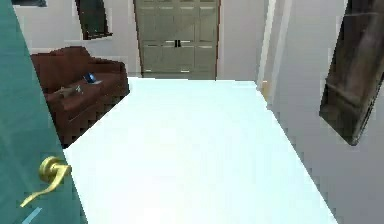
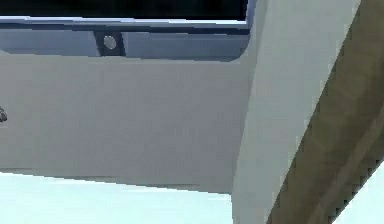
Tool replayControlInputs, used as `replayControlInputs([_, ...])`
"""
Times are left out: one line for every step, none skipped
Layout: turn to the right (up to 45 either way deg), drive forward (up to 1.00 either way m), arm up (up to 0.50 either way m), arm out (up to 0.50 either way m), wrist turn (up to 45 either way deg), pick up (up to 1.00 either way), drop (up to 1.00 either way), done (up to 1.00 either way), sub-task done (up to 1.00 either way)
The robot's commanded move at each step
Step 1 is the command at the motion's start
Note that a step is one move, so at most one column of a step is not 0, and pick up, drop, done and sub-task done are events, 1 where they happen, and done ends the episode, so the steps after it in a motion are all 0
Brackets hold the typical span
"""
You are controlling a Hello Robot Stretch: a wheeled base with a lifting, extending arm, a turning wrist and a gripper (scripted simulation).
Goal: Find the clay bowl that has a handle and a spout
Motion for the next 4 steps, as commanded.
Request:
replayControlInputs([12.0, 0.0, 0.0, 0.0, 0.0, 0.0, 0.0, 0.0, 0.0])
replayControlInputs([0.0, 1.0, 0.0, 0.0, 0.0, 0.0, 0.0, 0.0, 0.0])
replayControlInputs([0.0, 1.0, 0.0, 0.0, 0.0, 0.0, 0.0, 0.0, 0.0])
replayControlInputs([3.0, 0.0, 0.0, 0.0, 0.0, 0.0, 0.0, 0.0, 0.0])
